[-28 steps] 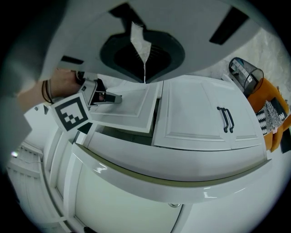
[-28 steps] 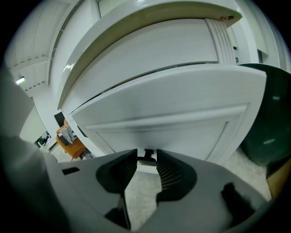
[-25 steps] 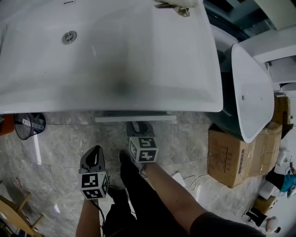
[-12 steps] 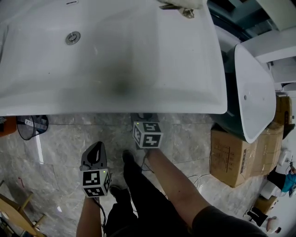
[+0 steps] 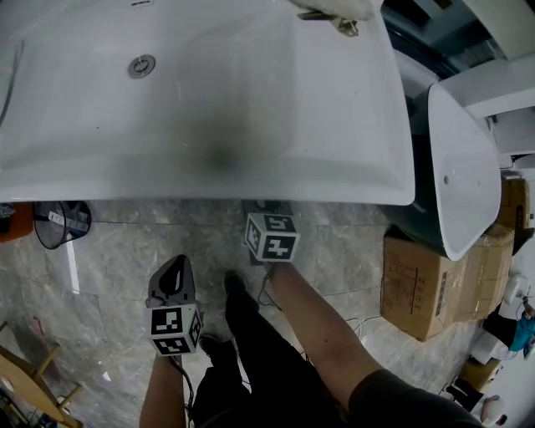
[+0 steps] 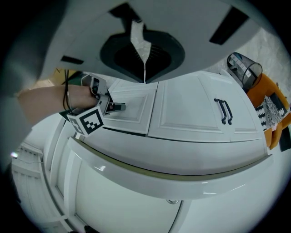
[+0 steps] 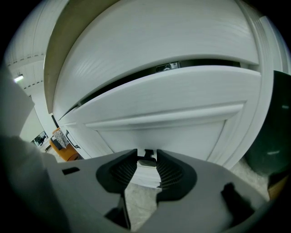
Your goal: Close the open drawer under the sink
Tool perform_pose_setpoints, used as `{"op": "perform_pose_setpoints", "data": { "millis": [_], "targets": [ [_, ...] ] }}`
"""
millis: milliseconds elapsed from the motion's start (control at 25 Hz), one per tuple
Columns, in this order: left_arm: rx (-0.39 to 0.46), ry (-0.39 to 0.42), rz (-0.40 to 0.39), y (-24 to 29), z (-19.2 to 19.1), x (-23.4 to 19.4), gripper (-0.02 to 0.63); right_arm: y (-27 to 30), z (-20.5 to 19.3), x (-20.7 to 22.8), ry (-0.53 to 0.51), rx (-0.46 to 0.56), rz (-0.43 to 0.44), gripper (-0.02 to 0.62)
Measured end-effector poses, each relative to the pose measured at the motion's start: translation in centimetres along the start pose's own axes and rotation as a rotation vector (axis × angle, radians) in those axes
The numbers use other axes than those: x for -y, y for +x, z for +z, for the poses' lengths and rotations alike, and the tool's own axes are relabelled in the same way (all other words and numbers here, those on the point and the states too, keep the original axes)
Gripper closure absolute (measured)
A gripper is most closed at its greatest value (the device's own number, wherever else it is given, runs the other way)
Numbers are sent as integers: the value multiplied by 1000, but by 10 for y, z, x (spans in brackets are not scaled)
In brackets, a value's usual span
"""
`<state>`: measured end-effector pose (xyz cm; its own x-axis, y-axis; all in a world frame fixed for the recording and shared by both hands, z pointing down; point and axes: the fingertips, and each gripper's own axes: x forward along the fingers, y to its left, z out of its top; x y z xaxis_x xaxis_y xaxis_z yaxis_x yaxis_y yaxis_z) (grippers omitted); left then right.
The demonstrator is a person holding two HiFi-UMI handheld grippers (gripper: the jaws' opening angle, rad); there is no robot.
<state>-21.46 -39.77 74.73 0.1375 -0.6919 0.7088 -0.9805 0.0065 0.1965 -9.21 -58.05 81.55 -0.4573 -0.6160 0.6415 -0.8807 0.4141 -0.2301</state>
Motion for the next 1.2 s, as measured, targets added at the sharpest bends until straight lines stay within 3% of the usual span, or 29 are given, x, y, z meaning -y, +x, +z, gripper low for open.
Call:
{"op": "perform_pose_setpoints", "data": {
  "millis": [520,960,1200],
  "targets": [
    [43,-21,-8,-46,0,12,586,-52,10,-14,-2,3,-4,454],
    [152,1,-45,-173,18,21,586,-201,41,-84,-24,128,15,469],
    [226,56,-74,-256,19,36,586,-289,31,-127,-36,182,27,510]
  ]
}}
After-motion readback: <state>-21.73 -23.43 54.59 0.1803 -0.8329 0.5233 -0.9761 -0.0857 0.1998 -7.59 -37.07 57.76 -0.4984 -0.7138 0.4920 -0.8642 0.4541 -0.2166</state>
